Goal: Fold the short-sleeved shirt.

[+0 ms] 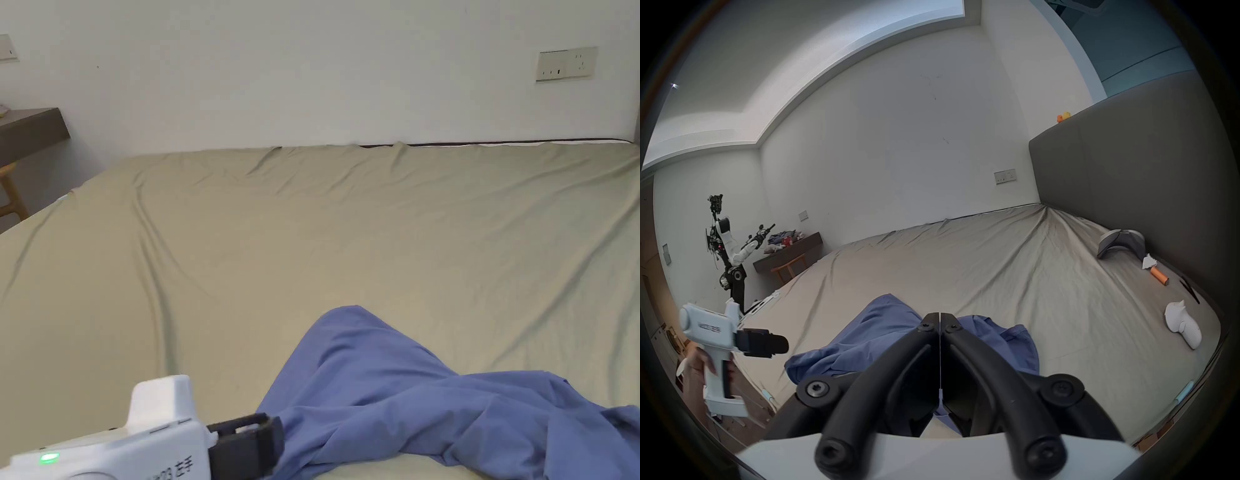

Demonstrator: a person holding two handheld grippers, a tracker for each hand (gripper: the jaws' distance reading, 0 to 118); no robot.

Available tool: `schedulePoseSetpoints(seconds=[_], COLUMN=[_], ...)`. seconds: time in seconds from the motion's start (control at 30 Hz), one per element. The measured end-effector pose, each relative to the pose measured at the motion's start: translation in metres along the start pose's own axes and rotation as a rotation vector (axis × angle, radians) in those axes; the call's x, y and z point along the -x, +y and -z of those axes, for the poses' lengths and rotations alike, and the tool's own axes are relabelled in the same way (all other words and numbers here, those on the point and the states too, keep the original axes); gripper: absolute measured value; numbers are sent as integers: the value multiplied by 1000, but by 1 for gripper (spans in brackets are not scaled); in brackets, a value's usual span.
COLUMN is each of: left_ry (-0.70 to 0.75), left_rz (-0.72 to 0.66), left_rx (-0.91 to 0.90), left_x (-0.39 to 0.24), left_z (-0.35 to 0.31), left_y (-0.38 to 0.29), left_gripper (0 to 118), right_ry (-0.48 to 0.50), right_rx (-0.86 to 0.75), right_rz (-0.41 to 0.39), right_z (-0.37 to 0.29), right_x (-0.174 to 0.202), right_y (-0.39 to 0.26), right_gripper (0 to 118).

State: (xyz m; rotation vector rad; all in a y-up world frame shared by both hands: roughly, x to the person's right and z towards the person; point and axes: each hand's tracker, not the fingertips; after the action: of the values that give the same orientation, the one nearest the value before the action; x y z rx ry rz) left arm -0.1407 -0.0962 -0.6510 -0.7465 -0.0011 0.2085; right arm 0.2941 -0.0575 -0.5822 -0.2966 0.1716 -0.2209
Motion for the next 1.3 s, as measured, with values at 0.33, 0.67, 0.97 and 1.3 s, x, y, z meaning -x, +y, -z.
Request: schedulePoseSetpoints(seconds=[0.33, 0.67, 0.97, 1.3], left_ry=[141, 112, 20, -36], left_rz=[167, 308, 205, 150], left_rx=[166, 268, 240, 250], left_x=[-35, -18, 22, 30], left_z=[80, 91, 87, 80], left_y=[-34, -28, -14, -11], left_gripper=[97, 29, 29, 29], right_ry=[0, -41, -19, -14], right_rx=[69, 114, 338, 625], right_rz=[5, 15, 78, 166], right_z=[12, 22, 92, 217], right_x=[-10, -27, -77, -113], right_y=[-6, 0, 40, 27], right_gripper=[0, 1, 73, 69])
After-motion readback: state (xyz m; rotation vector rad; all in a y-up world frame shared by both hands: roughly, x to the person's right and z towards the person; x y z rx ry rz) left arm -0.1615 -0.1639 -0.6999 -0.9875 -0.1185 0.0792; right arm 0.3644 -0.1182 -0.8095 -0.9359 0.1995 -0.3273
